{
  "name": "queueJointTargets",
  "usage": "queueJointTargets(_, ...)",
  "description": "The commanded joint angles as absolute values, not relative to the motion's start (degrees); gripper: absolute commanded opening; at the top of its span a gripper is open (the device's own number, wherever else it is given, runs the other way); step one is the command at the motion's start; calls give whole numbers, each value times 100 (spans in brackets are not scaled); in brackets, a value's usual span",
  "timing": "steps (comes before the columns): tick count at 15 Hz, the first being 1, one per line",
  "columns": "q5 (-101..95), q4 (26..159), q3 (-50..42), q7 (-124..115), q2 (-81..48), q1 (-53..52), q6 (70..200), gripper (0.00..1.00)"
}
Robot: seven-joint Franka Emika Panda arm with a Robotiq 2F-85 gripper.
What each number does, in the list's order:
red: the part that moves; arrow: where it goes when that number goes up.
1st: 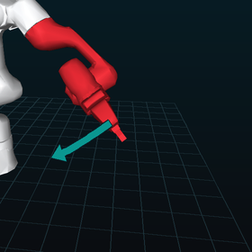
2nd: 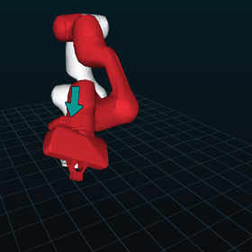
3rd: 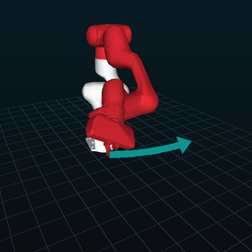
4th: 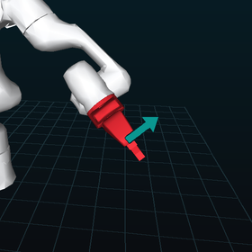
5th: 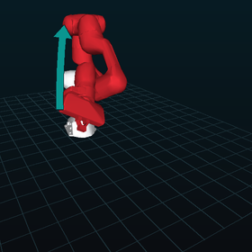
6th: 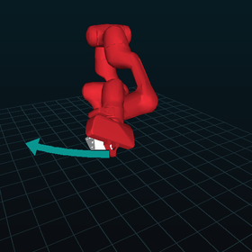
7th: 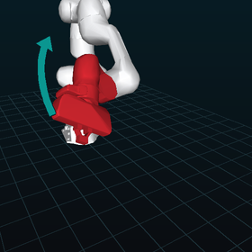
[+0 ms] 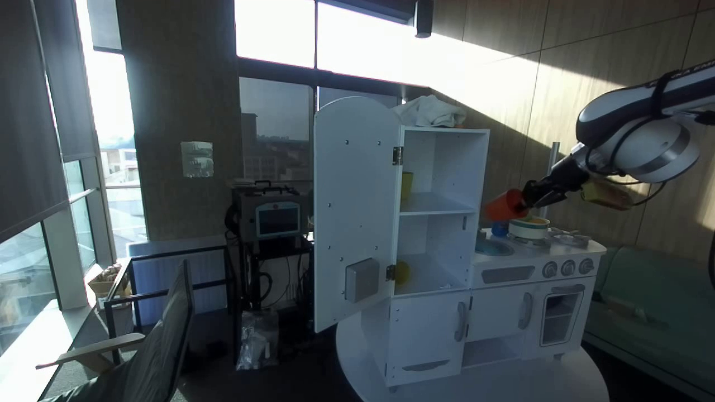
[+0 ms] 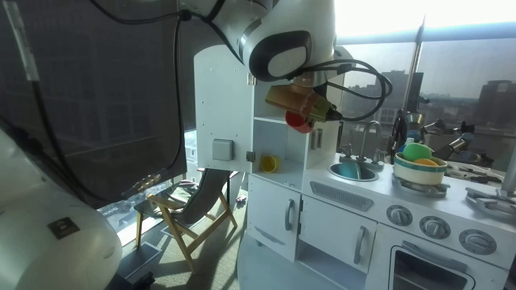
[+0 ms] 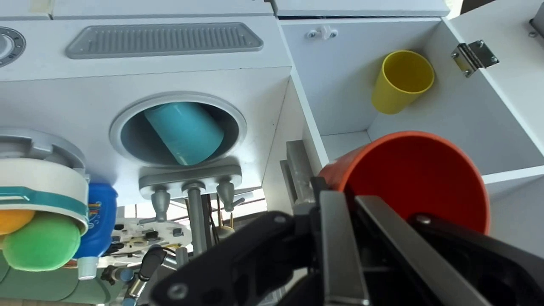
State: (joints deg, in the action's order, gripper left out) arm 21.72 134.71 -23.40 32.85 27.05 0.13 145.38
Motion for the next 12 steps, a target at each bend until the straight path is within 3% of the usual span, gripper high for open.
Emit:
queueJointTargets(1,1852,13046,-2248,2971,2204,125,14602,7)
queueJointTargets(12,2024,11800,-2229,2897,359,392,15262,7)
